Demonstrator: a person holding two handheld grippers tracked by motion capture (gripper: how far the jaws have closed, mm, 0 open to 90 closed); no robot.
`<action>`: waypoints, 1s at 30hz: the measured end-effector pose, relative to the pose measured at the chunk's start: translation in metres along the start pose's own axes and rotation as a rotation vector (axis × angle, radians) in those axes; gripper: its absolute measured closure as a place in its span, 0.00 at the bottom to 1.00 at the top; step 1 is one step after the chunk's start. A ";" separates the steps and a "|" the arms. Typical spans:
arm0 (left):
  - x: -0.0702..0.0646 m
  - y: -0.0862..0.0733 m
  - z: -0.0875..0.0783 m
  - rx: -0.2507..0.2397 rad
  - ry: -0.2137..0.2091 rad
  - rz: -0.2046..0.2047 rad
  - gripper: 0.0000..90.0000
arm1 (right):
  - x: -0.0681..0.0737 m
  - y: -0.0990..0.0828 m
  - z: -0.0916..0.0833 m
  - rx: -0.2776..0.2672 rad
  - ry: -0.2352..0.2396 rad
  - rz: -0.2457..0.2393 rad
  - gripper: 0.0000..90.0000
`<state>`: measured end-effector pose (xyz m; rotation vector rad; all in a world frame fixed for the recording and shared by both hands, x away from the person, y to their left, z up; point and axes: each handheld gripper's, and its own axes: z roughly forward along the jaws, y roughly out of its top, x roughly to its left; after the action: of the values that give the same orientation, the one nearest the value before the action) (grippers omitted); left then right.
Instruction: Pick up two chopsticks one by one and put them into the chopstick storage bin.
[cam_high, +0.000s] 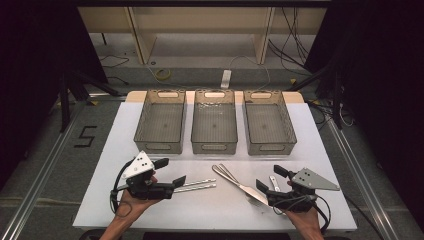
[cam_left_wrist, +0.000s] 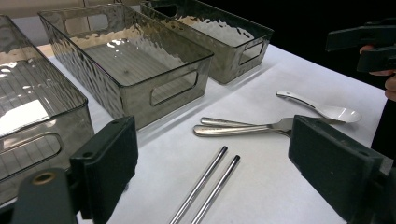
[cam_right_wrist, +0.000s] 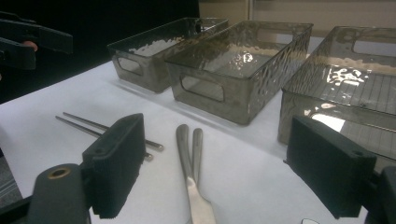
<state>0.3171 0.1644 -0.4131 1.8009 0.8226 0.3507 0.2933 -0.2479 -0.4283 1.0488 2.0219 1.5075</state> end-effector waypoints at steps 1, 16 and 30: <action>0.000 0.000 0.000 0.000 0.000 0.000 0.17 | 0.000 0.000 0.000 0.000 0.000 -0.001 0.23; -0.006 0.006 0.007 0.131 0.000 0.088 0.17 | 0.002 0.000 0.001 0.022 0.004 -0.017 0.23; 0.002 0.012 0.032 0.475 -0.013 0.159 0.20 | 0.001 0.000 0.003 0.058 0.010 -0.018 0.23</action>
<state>0.3416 0.1407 -0.4143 2.3172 0.8004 0.2573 0.2949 -0.2452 -0.4295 1.0442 2.0883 1.4560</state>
